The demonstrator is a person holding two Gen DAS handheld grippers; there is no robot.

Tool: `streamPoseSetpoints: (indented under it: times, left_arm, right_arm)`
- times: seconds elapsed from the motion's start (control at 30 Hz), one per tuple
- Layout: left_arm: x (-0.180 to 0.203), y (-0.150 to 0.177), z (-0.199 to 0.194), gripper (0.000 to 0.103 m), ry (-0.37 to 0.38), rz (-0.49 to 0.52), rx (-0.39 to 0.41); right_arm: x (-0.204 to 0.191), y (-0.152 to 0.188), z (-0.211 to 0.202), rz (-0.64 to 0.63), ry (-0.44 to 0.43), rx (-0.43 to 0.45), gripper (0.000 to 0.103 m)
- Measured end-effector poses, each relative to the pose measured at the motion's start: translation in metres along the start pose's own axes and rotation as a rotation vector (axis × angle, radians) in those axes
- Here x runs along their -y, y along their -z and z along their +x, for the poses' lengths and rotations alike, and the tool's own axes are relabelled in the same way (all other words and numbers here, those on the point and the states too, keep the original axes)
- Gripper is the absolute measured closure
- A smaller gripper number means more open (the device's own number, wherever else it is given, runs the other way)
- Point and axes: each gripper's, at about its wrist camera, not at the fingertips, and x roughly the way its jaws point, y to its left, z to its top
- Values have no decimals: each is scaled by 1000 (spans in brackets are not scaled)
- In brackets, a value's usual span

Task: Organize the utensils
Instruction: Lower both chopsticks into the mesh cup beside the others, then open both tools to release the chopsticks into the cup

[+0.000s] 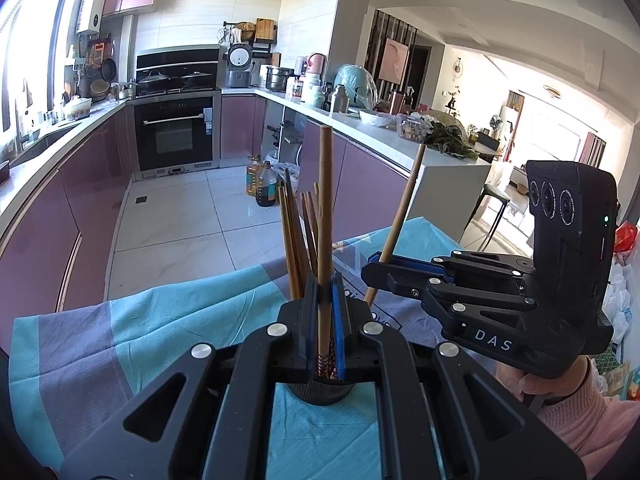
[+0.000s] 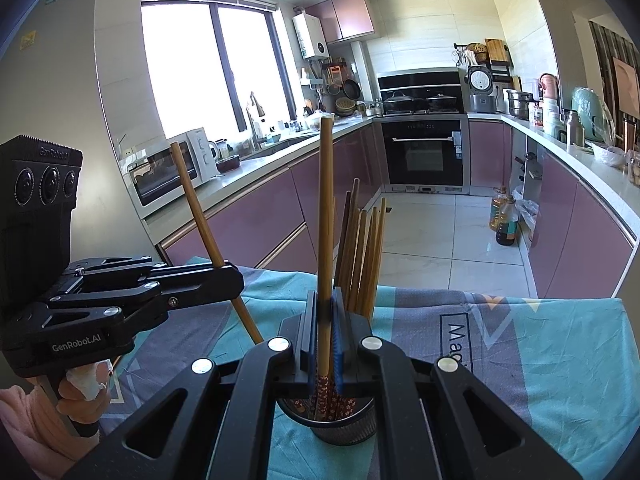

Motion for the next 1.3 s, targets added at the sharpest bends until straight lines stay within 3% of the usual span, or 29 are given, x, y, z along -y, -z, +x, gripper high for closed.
streamPoseSetpoints:
  times: [1.3]
  left_arm:
    - [-14,5,68,96,-26,-6,-118]
  right_arm:
    - [8,13,26,27,9,-69,97]
